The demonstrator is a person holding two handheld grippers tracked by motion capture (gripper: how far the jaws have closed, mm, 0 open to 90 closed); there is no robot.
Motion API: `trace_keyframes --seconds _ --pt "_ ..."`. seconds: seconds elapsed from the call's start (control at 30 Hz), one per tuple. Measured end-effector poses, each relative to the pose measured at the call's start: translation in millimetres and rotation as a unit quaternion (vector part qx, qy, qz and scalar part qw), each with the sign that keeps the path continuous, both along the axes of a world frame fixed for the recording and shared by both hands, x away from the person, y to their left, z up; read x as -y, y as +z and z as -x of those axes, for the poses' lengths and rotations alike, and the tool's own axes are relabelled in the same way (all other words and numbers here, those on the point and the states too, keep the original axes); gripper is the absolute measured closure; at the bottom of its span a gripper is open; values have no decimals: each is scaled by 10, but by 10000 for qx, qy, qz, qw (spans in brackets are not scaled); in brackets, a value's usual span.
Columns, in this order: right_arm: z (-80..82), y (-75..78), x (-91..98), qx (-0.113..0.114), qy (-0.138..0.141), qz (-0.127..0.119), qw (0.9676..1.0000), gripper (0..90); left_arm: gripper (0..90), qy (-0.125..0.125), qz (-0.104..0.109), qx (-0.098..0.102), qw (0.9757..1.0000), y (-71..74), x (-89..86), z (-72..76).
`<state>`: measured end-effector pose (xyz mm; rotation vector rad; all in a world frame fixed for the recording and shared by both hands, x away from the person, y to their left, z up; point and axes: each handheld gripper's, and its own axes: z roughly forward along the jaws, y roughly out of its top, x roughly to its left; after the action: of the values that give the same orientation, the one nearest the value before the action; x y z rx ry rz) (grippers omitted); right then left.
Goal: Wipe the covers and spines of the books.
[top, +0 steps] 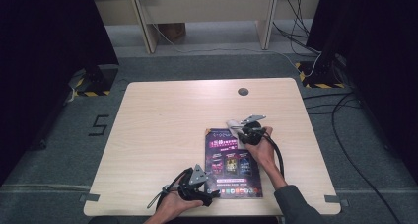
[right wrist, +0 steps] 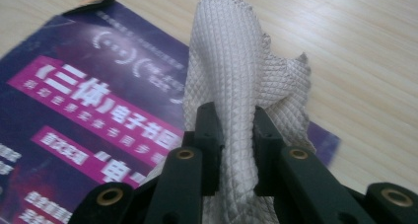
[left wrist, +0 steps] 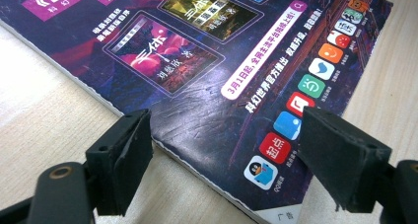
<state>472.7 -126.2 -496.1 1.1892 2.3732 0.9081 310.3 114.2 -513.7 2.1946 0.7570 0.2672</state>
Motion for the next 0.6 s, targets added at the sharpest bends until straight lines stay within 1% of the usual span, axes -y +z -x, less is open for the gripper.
trace_keyframes --seconds 0.23,0.3,0.4,0.47,0.57,0.6 --pt "-17 -8 -206 -3 220 -33 9998 784 200 3 0 -1 10000 -1 -2 2" --pt "-22 -15 -281 -51 276 -132 9995 784 200 6 -1 -2 10000 -1 -2 2" --pt "-33 -14 -398 -55 383 -114 9992 783 200 3 4 5 10000 -1 -2 2" --pt "-49 -13 -474 -84 386 -134 9991 782 200 1 0 13 10000 -1 -2 3" --pt "-69 -6 -587 -92 516 -84 9986 782 200 3 1 10 10000 -1 -2 3" --pt "-70 -8 -623 -84 520 -81 9986 782 199 -5 -4 5 10000 0 -3 3"
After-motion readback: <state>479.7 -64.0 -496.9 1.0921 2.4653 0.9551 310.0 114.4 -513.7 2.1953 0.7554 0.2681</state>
